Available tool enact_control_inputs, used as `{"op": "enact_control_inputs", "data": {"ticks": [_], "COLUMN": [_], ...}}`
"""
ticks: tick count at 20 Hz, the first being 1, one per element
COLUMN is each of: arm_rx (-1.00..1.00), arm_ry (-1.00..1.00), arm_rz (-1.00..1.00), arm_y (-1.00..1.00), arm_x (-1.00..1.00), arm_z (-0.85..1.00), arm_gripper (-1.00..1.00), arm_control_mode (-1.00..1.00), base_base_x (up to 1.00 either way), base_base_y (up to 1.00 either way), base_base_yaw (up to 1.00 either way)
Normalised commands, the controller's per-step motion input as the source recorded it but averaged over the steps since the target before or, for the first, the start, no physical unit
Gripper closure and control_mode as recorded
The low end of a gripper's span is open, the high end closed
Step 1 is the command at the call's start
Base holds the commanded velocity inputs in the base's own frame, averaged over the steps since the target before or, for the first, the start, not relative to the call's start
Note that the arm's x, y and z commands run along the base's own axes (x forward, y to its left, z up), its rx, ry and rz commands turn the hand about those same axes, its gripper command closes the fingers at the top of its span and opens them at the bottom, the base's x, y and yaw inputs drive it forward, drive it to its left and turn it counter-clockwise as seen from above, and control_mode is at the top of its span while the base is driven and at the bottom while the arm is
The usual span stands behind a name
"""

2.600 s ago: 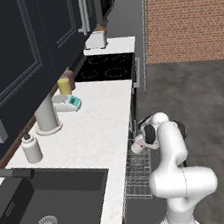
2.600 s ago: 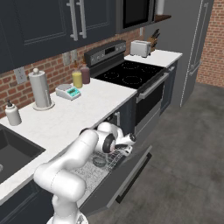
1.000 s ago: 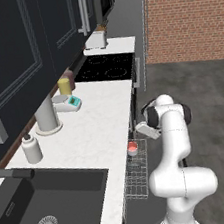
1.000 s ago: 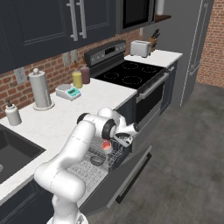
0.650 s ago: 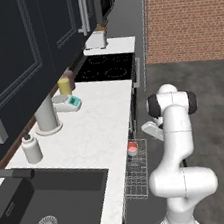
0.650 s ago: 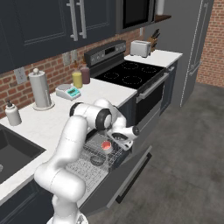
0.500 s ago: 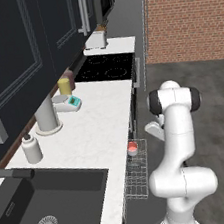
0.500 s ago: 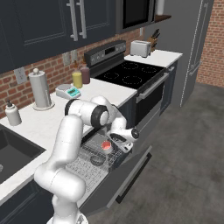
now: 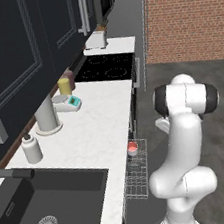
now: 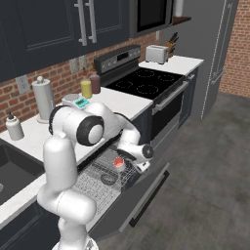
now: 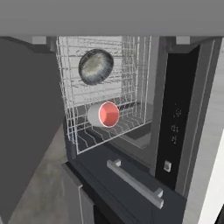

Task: Pick up the cup and bowl from the counter, place them in the dishwasher, and close the dishwasher door.

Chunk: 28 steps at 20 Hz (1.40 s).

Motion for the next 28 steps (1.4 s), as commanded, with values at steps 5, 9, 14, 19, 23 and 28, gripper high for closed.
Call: {"op": "enact_control_inputs", "data": {"ticks": [5, 9, 14, 19, 23, 28], "arm_rx": [0.08, 0.28, 0.32, 0.19, 0.01, 0.02], "arm_ry": [0.01, 0.01, 0.00, 0.00, -0.01, -0.08], "arm_rz": [-0.08, 0.00, 0.00, 0.00, 0.00, 0.00], "arm_y": [-0.39, -0.46, -0.40, -0.32, -0.16, -0.05], "arm_x": [-0.47, -0.44, -0.41, -0.35, -0.27, -0.05], "arm_z": [0.36, 0.26, 0.05, 0.00, -0.11, -0.27], "arm_gripper": [-1.00, -1.00, -1.00, -1.00, -1.00, -1.00], "arm_control_mode": [-1.00, -1.00, -1.00, -1.00, -1.00, -1.00], "base_base_x": [0.00, 0.00, 0.00, 0.00, 0.00, 0.00], "base_base_y": [0.00, 0.00, 0.00, 0.00, 0.00, 0.00], "base_base_yaw": [0.00, 0.00, 0.00, 0.00, 0.00, 0.00]}}
